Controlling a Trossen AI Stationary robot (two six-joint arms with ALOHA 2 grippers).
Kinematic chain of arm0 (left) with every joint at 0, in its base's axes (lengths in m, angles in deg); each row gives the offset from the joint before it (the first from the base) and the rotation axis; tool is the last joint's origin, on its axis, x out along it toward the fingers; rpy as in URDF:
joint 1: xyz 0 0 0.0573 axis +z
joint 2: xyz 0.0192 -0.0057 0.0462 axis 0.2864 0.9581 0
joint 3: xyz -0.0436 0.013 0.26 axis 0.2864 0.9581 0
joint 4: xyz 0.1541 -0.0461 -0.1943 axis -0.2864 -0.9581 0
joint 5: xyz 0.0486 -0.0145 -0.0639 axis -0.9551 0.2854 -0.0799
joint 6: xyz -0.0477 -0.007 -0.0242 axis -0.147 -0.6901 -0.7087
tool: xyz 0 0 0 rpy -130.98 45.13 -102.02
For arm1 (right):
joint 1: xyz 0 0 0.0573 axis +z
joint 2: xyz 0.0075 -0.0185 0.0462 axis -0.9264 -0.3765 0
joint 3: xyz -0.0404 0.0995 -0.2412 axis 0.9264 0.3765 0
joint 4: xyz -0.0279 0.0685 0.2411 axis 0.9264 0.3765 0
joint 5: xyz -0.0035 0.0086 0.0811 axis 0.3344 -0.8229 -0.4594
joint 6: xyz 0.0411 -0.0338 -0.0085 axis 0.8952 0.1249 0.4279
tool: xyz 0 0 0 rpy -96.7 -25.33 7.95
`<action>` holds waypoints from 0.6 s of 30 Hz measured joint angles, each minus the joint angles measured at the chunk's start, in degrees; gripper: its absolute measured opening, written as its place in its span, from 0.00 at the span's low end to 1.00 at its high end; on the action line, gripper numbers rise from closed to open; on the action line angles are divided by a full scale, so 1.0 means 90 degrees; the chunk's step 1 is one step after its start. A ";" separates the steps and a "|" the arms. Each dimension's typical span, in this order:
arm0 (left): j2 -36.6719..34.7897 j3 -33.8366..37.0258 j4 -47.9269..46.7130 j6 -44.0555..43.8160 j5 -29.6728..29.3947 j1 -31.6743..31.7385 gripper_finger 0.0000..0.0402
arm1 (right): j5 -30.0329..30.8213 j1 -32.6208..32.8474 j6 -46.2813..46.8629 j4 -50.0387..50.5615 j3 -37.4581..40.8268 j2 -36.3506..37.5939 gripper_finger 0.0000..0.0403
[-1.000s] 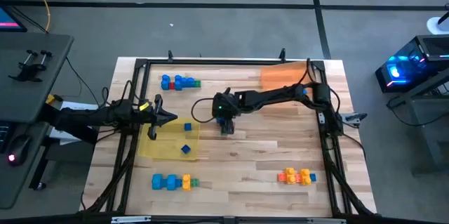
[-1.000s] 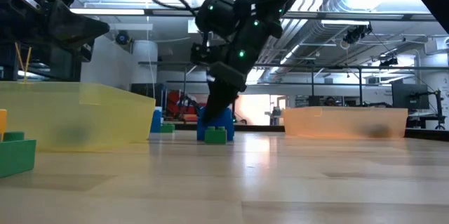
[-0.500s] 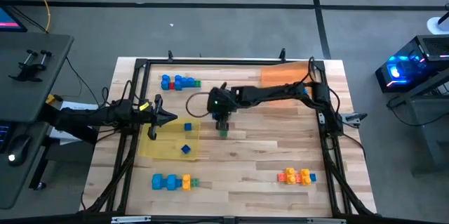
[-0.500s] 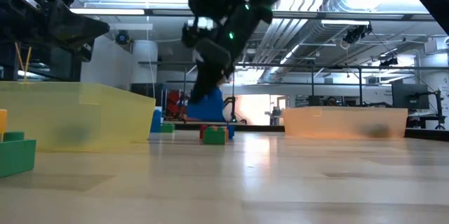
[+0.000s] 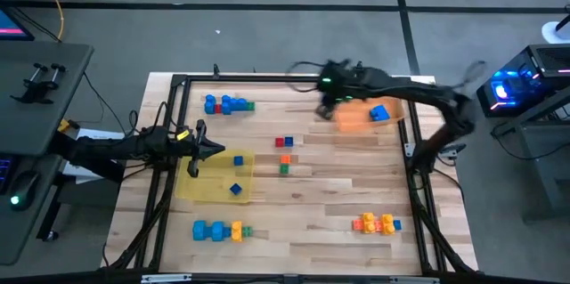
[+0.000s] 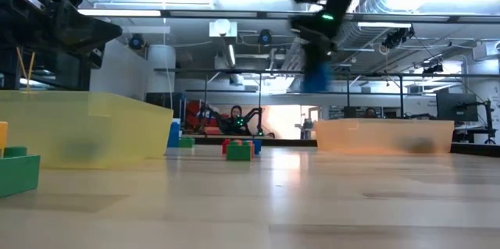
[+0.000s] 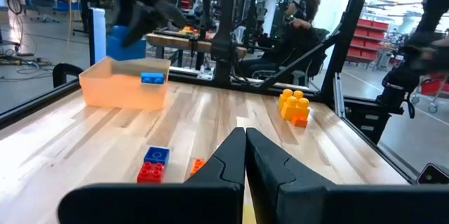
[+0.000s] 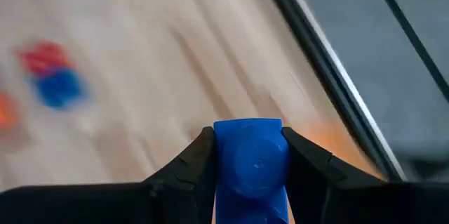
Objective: Sort blocks by size
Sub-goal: Put the large blue 2 stud game piece into the orange bin
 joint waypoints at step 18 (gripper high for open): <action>0.0001 -0.0002 0.0000 0.0000 -0.0001 0.0000 0.00 | 0.0072 -0.1773 0.2283 -0.0961 0.2978 0.2023 0.62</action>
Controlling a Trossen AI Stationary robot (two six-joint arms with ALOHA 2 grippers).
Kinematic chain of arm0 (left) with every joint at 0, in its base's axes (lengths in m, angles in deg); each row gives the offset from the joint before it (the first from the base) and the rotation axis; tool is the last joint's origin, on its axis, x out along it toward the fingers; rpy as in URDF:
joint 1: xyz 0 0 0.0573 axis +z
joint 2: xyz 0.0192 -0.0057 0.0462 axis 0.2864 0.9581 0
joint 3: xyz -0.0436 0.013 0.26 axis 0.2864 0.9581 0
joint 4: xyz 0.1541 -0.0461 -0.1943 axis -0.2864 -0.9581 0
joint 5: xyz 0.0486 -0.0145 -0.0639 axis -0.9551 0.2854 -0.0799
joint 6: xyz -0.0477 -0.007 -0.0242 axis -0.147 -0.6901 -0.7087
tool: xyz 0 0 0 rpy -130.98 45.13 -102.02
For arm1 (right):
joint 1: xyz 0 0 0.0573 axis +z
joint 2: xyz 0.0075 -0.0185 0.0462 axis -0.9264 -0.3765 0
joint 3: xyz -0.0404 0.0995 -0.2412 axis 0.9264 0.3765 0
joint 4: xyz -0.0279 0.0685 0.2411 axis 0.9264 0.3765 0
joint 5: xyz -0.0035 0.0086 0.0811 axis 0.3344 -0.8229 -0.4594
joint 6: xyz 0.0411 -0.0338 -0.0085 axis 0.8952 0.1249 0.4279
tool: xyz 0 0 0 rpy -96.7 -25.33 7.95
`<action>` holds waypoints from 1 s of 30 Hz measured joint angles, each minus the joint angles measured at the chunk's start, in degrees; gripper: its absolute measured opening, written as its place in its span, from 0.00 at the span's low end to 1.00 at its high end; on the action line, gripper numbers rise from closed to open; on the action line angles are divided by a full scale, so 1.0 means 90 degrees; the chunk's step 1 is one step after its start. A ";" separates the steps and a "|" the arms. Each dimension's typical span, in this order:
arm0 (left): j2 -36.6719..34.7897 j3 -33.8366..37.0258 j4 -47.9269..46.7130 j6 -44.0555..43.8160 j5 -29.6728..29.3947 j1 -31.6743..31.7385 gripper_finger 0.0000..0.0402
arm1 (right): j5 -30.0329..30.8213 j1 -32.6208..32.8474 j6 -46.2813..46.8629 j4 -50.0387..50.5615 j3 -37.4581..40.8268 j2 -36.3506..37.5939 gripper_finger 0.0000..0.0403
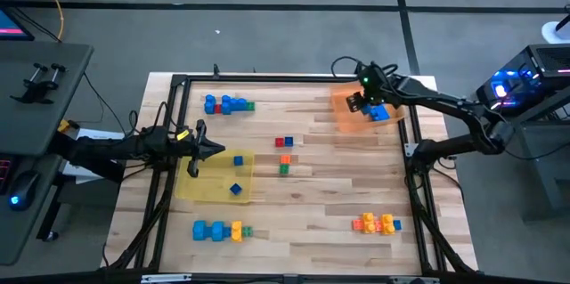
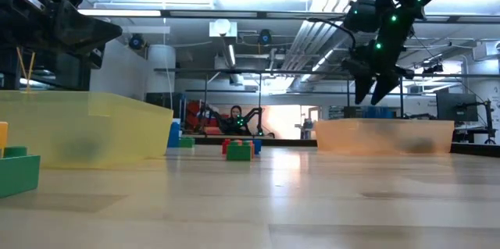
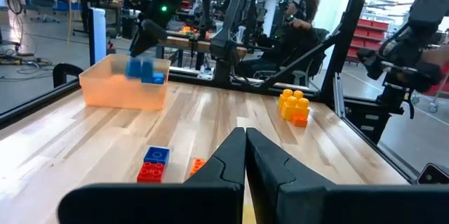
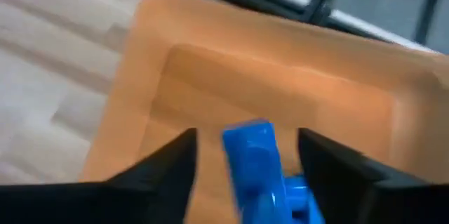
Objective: Sort blocks by size
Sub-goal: Put the large blue 2 stud game piece into the orange bin
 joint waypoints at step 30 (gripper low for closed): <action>0.0000 0.0001 0.0000 0.0000 -0.0001 0.0001 0.00 | -0.2195 0.2128 -0.0133 -0.3684 -0.0058 0.0259 0.80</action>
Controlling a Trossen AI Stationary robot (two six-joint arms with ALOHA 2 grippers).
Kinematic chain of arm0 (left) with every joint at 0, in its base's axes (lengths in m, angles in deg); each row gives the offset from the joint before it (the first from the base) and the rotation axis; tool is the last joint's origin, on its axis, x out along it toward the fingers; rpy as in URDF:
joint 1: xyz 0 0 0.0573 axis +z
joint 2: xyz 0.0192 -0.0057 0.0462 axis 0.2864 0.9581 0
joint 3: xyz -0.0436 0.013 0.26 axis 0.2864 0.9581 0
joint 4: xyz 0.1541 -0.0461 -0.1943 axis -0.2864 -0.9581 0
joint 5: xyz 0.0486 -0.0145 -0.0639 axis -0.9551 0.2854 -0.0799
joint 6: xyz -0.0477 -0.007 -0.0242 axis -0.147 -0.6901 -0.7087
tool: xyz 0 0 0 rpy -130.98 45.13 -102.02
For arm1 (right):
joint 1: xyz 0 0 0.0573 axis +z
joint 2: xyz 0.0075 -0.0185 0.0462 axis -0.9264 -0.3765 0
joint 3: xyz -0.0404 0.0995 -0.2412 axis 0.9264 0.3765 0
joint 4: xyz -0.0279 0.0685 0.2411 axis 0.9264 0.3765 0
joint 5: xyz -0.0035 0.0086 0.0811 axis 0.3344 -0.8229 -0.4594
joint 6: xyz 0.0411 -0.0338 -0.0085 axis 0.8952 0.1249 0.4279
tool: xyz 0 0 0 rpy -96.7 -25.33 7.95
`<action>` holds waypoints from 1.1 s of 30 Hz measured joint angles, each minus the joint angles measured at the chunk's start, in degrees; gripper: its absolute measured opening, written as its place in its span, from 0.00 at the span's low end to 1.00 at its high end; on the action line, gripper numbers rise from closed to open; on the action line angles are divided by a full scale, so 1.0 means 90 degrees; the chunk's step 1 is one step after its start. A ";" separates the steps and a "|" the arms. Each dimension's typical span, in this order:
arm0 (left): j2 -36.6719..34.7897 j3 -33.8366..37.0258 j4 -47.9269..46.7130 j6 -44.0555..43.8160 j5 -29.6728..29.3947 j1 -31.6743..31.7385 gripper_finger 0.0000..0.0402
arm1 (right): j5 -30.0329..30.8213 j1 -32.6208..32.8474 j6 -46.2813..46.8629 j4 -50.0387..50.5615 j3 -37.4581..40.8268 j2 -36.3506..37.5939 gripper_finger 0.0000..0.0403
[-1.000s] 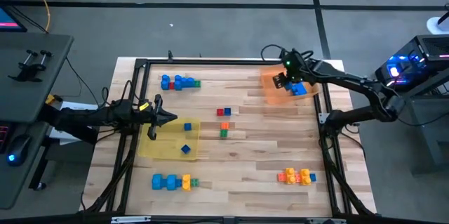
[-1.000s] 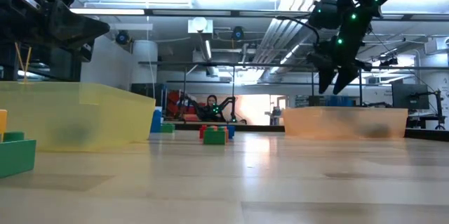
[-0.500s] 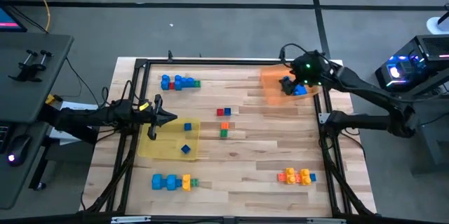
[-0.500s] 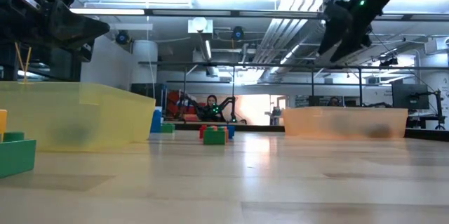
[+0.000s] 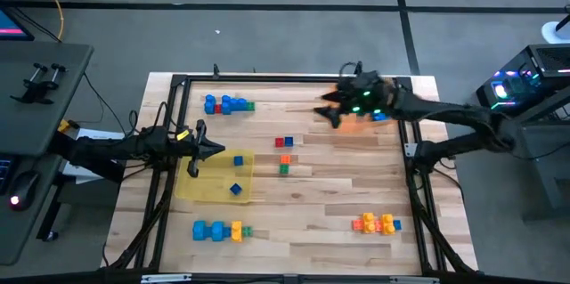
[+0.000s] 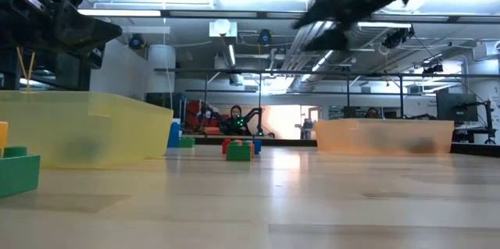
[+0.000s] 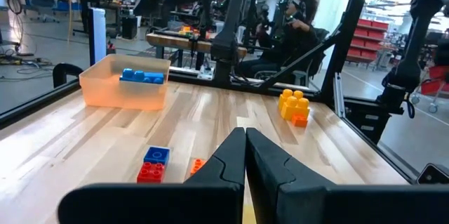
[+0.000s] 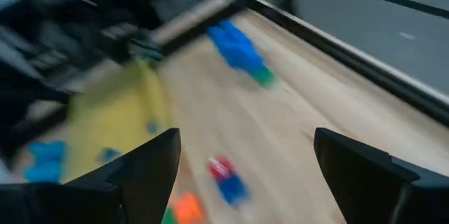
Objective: Sort blocks by size
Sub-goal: Put the large blue 2 stud game piece into the orange bin
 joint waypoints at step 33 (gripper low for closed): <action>-0.0001 0.0000 0.0001 0.0001 0.0002 -0.0002 0.00 | -0.0077 0.0090 -0.1686 0.1508 -0.9266 -0.8930 0.80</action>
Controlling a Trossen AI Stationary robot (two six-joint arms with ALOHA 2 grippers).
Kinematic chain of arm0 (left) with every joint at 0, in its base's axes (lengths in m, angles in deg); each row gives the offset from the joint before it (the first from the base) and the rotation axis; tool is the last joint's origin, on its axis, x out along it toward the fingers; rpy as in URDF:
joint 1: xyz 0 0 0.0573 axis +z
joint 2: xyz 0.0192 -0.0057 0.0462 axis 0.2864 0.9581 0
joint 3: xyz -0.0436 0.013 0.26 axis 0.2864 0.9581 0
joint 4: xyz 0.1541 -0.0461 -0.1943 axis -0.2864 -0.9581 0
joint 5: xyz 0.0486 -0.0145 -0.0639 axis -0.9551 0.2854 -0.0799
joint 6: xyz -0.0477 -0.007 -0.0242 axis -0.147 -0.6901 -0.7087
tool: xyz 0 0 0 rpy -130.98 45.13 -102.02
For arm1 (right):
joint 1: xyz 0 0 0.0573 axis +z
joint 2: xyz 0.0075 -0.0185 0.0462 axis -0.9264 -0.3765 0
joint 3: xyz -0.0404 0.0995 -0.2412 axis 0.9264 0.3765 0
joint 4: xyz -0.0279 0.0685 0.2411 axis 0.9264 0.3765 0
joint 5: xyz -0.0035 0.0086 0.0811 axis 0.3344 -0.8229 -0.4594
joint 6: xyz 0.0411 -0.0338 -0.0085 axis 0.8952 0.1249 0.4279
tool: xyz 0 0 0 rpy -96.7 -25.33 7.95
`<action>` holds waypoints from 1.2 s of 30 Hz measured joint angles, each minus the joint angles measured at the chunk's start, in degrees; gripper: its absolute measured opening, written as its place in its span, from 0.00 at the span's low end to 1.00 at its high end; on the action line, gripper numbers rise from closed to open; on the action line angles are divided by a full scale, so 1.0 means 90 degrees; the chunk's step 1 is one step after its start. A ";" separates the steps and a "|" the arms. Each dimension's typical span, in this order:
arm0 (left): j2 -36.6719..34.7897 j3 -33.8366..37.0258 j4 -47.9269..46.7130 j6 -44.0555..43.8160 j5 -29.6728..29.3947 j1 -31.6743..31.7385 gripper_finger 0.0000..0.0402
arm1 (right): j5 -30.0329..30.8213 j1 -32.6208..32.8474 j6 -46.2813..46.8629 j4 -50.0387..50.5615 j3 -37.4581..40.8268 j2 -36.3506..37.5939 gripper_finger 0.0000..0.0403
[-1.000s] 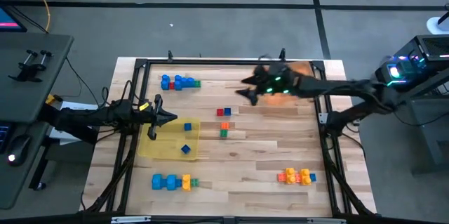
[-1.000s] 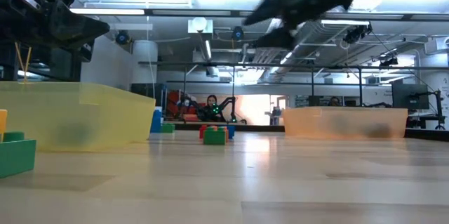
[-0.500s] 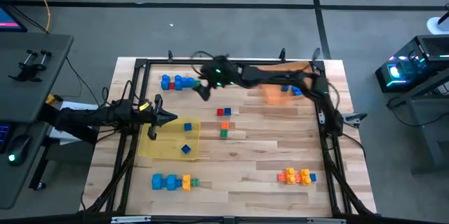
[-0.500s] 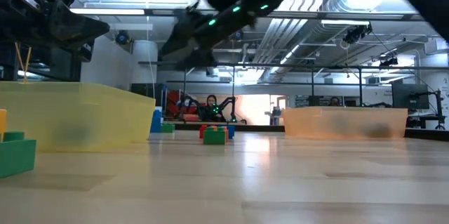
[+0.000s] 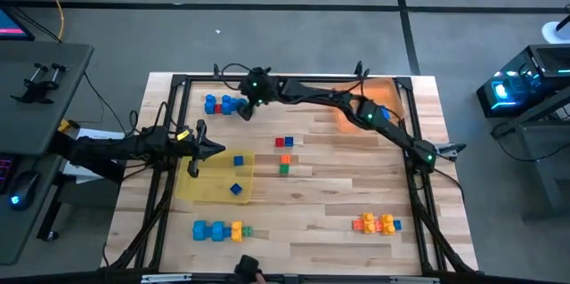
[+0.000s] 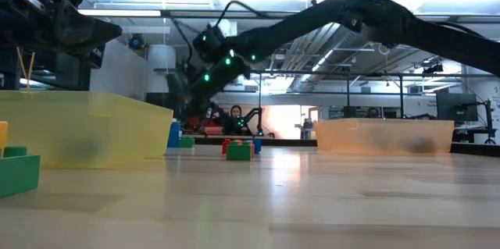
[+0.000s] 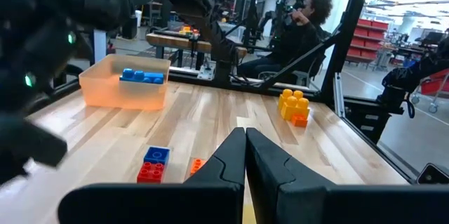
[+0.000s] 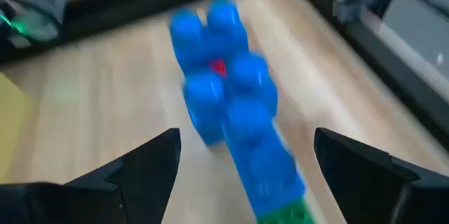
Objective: Sort blocks by size
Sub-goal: Put the large blue 2 stud game piece into the orange bin
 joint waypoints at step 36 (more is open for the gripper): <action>-0.0002 -0.0001 0.0002 -0.0001 -0.0002 0.0000 0.00 | 0.0334 -0.0053 -0.1457 0.0652 -0.0093 0.0422 0.27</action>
